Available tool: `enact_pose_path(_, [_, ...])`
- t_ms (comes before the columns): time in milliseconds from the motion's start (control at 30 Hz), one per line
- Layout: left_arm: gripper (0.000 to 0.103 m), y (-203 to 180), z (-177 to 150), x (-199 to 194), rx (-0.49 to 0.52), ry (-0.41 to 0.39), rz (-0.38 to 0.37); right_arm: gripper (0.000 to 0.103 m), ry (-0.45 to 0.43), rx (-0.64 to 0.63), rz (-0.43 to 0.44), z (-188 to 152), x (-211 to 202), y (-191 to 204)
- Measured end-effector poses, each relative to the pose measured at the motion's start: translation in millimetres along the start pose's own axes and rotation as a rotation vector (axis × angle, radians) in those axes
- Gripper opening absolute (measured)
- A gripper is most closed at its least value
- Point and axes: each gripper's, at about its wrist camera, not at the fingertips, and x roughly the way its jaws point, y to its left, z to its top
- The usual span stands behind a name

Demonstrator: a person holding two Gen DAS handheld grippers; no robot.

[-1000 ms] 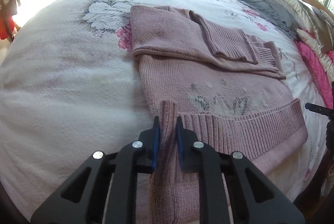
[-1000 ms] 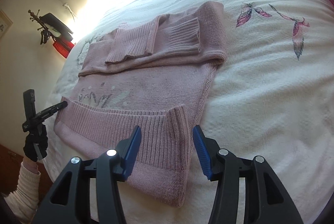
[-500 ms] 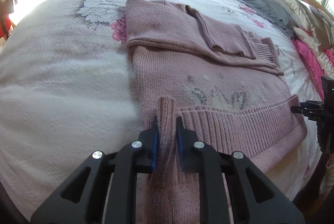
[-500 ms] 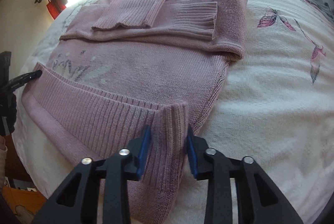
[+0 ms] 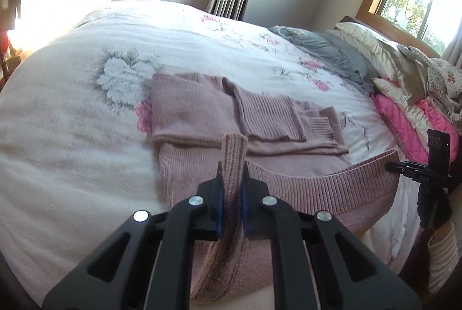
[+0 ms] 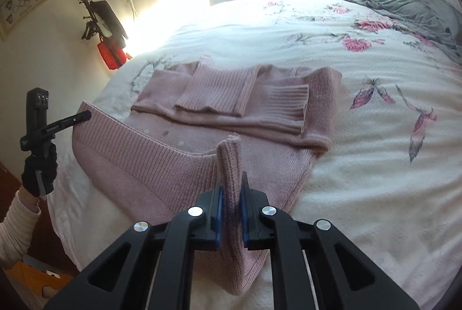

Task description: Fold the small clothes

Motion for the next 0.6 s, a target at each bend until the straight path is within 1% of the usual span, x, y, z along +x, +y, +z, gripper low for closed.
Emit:
enact_pose_path(67, [0.008, -3.3, 21.4, -0.8, 0.019, -0.043, 0.015, 0.009, -0.035, -0.003, -0.014, 18.8, -6.8, -2.5])
enact_pose_path(133, [0.008, -1.1, 44.6, 4.5, 0.017, -0.072, 0.026, 0.009, -0.059, 0.008, -0.038, 39.0, -8.4, -9.1])
enact_pose_path(200, [0.008, 2.4, 67.7, 14.1, -0.005, -0.098, 0.025, 0.009, -0.076, 0.035, -0.047, 60.1, -4.9, -19.8])
enact_pose_path(267, [0.008, 4.4, 91.1, 27.2, -0.004, -0.120, 0.040, 0.009, -0.087, 0.064, -0.063, 81.7, 3.2, -31.8])
enact_pose_path(367, [0.008, 8.7, 122.8, 55.0, 0.000, -0.128, 0.065, 0.009, -0.096, 0.105, -0.075, 111.3, 21.1, -52.3])
enact_pose_path(433, [0.008, 12.4, 140.2, 76.6, -0.002, -0.124, 0.078, 0.009, -0.102, 0.139, -0.066, 128.6, 35.0, -67.6])
enact_pose_path(533, [0.008, 20.3, 157.9, 110.0, -0.015, -0.110, 0.093, 0.009, -0.095, 0.194, -0.066, 148.5, 59.3, -91.8])
enact_pose_path(600, [0.008, 25.5, 163.0, 131.0, -0.023, -0.094, 0.107, 0.009, -0.082, 0.232, -0.066, 156.0, 76.9, -107.2])
